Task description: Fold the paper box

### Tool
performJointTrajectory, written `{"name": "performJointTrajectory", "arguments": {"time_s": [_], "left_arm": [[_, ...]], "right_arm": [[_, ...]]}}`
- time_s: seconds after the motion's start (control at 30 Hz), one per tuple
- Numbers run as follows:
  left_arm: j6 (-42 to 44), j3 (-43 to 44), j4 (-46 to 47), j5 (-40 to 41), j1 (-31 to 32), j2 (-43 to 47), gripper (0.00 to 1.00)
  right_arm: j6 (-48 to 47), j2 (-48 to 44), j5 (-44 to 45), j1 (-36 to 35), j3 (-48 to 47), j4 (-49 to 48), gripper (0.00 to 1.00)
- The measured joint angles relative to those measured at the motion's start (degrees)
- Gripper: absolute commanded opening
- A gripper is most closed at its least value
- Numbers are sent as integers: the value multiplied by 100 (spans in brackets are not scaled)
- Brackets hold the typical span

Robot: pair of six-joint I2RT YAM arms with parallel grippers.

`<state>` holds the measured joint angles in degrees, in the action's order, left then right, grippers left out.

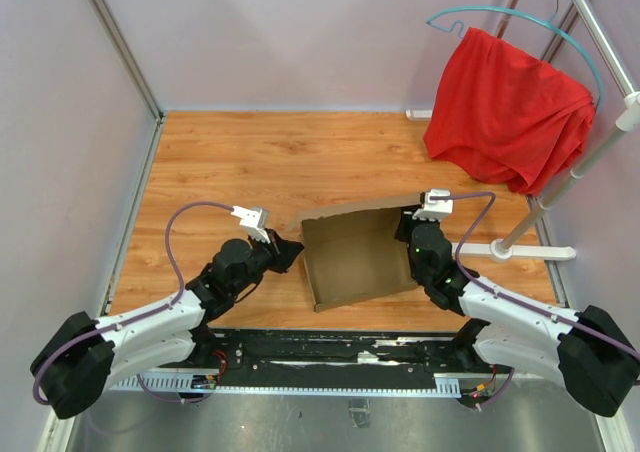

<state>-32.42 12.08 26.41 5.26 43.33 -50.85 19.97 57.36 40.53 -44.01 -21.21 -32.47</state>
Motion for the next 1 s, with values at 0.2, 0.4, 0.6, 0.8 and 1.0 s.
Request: {"name": "performJointTrajectory", "arguments": {"time_s": [0.2,0.4,0.6,0.8,1.0], "left_arm": [[-33,0,343,-136,0,-400,2],[17,0,273,-129,0,-293,3],[164,-4,-472,144,0,599,4],[199,-11,-1419,466,11,1473,4],[229,-61,-1832,667,11,1932,3]], "right_arm": [[-2,2,-7,0,-37,83,1],[-4,-48,-11,-2,-68,225,1],[-37,-343,-33,-2,-42,542,4],[-87,-802,-168,-2,232,695,12],[-70,-1115,-323,-4,452,927,44]]}}
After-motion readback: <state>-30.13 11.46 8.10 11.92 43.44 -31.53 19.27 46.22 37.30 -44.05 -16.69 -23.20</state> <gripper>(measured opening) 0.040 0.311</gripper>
